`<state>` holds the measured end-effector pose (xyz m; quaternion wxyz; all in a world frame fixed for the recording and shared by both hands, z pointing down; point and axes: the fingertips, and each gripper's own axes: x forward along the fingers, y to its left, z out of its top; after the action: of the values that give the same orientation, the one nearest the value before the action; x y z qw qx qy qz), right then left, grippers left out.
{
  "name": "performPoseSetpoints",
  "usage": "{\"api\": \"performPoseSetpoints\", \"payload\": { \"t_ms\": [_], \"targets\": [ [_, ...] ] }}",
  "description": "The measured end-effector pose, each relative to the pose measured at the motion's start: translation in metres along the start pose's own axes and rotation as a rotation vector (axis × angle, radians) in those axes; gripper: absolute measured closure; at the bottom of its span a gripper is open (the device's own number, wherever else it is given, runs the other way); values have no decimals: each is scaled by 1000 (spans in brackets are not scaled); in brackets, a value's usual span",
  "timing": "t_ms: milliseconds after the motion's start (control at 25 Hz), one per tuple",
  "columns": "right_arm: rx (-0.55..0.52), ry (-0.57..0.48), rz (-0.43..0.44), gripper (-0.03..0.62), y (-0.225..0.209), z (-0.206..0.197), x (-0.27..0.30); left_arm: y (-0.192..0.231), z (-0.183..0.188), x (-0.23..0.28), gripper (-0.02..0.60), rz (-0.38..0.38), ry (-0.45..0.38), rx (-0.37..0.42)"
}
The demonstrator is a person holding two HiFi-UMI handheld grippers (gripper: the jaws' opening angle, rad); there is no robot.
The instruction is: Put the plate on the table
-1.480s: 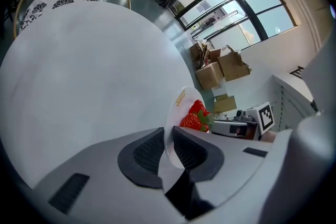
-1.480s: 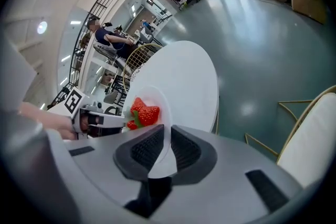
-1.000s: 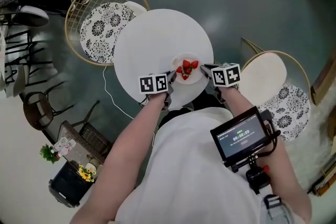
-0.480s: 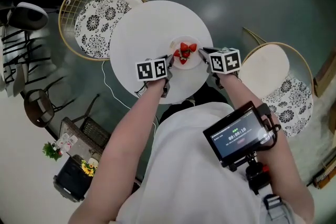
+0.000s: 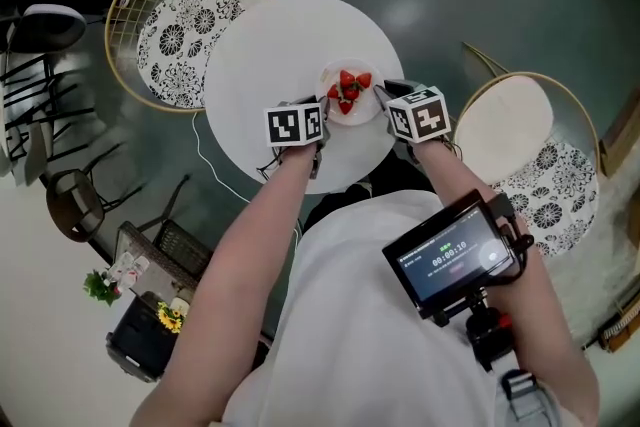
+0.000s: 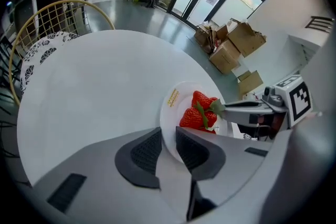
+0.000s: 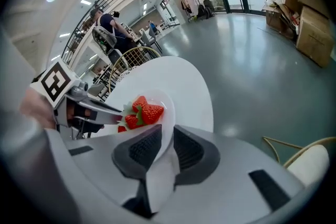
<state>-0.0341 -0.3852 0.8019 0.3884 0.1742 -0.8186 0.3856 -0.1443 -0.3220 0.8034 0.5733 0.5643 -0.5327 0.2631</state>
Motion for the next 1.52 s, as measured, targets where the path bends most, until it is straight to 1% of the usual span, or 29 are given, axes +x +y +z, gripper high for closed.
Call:
{"api": "performPoseSetpoints", "payload": {
  "t_ms": [280,440,640,800,880,1000,1200,1320,1400,1480,1520],
  "targets": [
    [-69,-7,-33,537,-1,0,2,0,2,3,508,4,28,53],
    [-80,-25,-62,531,-3,3,2,1,1,2,499,10,13,49],
    [-51,-53,-85,531,-5,6,-2,5,-1,-6,499,-2,-34,42],
    [-34,-77,-104,531,-9,8,-7,11,-3,-14,498,-8,-72,18],
    [-22,-87,-116,531,-8,7,-15,11,-6,-21,499,-15,-80,13],
    [-5,-109,-133,533,-6,5,-28,4,-14,-31,498,-45,-76,15],
    [19,-127,-131,533,-1,3,-37,2,-25,-48,499,-79,-97,14],
    [20,-134,-112,535,8,-2,-40,4,-28,-60,500,-76,-131,36],
    [17,-136,-102,537,10,-3,-39,6,-24,-64,500,-69,-153,55],
    [27,-146,-93,577,9,-1,-38,7,-17,-66,512,-67,-173,63],
    [38,-155,-86,587,9,0,-38,7,-15,-67,537,-68,-181,66]
  ]
}}
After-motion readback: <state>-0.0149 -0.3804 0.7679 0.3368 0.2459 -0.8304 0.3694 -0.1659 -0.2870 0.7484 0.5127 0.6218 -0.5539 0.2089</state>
